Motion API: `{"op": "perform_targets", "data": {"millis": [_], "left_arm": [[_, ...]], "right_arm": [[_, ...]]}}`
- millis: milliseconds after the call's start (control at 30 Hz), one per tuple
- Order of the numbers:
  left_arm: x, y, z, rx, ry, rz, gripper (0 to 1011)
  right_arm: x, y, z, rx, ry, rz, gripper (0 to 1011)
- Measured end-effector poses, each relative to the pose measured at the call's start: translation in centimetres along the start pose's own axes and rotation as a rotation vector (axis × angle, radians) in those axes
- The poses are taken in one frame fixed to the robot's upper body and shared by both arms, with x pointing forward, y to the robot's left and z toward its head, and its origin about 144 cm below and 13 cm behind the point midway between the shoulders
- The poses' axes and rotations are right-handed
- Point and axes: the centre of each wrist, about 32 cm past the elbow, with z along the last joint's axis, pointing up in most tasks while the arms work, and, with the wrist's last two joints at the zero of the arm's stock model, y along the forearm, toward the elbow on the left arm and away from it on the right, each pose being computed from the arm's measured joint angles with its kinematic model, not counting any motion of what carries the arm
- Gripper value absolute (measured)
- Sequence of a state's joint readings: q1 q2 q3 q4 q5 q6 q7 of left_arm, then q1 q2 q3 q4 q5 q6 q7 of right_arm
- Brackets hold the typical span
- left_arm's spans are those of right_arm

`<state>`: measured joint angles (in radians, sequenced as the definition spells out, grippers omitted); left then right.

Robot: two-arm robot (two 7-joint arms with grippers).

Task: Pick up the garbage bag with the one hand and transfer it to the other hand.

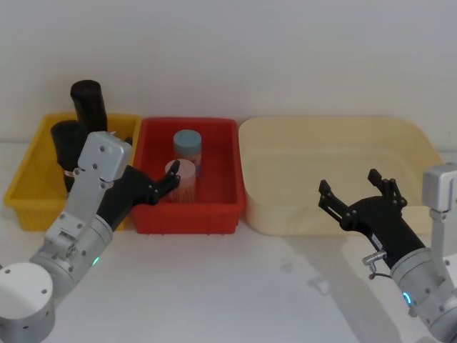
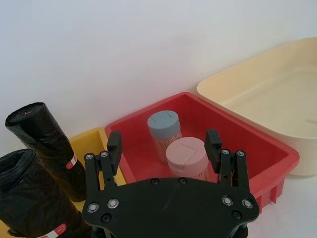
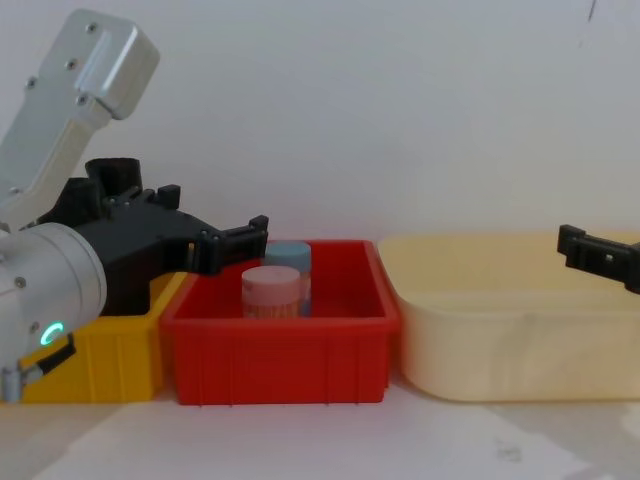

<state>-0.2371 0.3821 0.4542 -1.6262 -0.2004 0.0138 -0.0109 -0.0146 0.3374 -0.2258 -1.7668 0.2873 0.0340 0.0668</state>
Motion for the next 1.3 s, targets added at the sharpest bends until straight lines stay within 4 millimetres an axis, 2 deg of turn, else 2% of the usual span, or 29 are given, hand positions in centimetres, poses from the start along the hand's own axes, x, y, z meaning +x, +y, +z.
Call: {"op": "perform_targets", "data": {"millis": [1300], "left_arm": [[0.00,0.00,0.00,0.000,0.000,0.000,1001]], "right_arm": [[0.00,0.00,0.00,0.000,0.000,0.000,1002]]}}
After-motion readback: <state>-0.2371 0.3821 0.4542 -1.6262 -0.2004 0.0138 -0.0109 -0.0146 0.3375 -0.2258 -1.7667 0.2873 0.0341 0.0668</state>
